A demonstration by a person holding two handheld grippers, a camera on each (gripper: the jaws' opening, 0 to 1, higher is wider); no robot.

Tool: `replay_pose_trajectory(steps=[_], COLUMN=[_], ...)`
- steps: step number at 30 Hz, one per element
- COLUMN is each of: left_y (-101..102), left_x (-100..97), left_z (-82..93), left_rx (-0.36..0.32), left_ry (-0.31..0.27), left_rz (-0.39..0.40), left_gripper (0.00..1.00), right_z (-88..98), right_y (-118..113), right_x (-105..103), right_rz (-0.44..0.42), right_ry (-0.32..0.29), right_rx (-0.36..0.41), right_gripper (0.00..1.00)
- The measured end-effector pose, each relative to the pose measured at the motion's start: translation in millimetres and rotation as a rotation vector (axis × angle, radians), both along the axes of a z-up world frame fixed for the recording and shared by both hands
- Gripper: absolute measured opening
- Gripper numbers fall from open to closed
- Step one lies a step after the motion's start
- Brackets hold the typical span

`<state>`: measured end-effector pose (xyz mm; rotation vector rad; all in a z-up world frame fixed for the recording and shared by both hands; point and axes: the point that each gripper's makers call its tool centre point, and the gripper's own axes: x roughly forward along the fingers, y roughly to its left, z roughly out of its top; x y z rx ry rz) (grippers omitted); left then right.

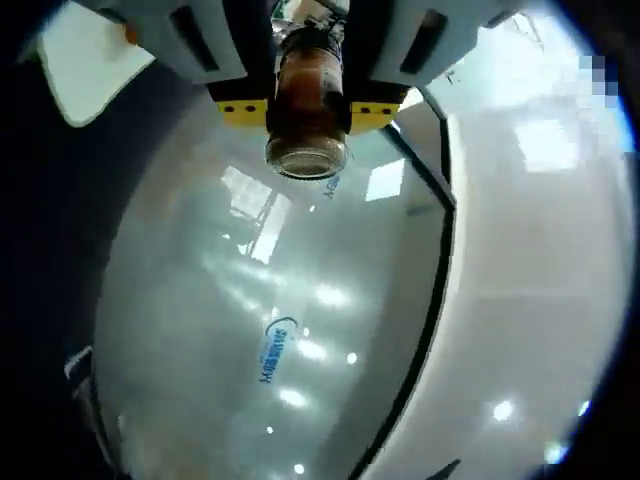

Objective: Sprinkle pepper

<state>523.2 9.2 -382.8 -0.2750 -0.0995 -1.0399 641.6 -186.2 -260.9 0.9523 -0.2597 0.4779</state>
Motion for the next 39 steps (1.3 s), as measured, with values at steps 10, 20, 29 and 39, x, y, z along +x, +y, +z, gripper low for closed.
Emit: replay_pose_trajectory(steps=[10, 20, 29, 39], left_y=[-3, -2, -6, -12], left_x=[-0.5, 2.2, 1.3, -3.3], left_z=[-2.0, -5.9, -8.4, -10.1], left_rx=[0.008, 0.027, 0.067, 0.111], left_ry=[-0.002, -0.003, -0.036, -0.078], left_rz=[0.002, 0.008, 0.008, 0.008], left_gripper=[0.24, 0.24, 0.24, 0.28], right_z=[8.9, -24.3, -71.5, -82.1], right_y=[36, 30, -25, -5], right_x=[10, 20, 25, 3], right_rz=[-0.021, 0.014, 0.067, 0.196], right_ry=[-0.017, 0.100, 0.259, 0.272], right_rx=[-0.248, -0.019, 0.668, 0.985], right_gripper=[0.18, 0.19, 0.19, 0.19])
